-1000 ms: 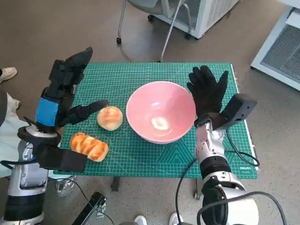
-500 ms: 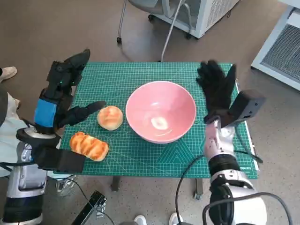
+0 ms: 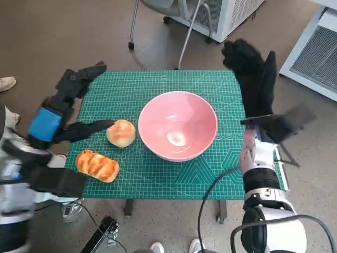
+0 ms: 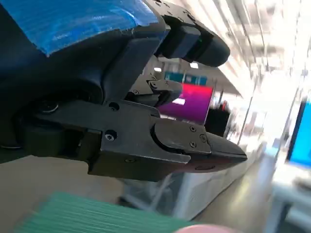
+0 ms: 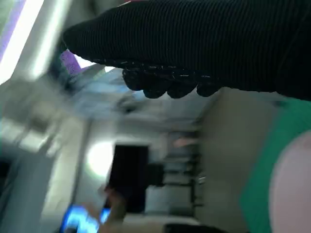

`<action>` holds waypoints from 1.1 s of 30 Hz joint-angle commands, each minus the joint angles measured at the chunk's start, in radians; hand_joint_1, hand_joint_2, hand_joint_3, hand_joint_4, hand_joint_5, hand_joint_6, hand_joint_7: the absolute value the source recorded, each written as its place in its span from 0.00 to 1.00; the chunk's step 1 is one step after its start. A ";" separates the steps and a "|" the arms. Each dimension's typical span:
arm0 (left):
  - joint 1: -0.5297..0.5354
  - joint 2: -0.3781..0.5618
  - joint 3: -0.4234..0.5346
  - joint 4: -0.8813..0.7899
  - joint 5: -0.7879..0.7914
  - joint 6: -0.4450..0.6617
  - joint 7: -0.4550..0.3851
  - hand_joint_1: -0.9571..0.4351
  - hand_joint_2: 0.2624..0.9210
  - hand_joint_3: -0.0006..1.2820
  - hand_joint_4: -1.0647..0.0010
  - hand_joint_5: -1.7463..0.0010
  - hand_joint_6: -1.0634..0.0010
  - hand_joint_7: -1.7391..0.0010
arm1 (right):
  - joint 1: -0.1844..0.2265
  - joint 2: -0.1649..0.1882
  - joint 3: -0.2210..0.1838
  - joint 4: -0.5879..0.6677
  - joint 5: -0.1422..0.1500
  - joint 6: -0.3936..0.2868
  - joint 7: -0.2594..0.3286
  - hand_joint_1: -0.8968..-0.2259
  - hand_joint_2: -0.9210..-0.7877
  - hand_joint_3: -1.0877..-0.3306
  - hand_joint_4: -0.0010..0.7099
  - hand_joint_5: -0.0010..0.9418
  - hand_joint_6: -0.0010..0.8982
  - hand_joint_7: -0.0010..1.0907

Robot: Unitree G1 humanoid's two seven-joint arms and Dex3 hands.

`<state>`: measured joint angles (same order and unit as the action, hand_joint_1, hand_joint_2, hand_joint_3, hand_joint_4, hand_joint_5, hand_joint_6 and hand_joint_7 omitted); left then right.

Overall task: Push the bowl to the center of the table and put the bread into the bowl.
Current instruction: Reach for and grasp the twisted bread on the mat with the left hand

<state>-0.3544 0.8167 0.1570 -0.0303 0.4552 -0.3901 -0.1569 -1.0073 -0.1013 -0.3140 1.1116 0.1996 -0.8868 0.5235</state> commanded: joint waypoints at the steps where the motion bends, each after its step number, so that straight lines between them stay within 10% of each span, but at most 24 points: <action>1: 0.037 0.089 0.009 -0.008 -0.026 -0.042 -0.088 0.65 0.79 0.00 0.74 0.99 0.81 0.71 | 0.059 0.006 0.042 -0.069 0.012 -0.074 0.068 0.45 0.00 0.47 0.41 0.02 0.00 0.66; 33: 0.145 0.280 -0.136 0.088 0.161 -0.200 -0.259 0.53 0.72 0.00 0.76 1.00 0.61 0.97 | 0.110 -0.004 0.159 -0.146 -0.017 -0.065 0.018 0.38 0.00 0.46 0.43 0.02 0.00 0.65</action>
<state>-0.2142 1.0925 0.0402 0.0592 0.6023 -0.5874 -0.4094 -0.9246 -0.1041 -0.1629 0.9705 0.1884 -0.9695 0.5466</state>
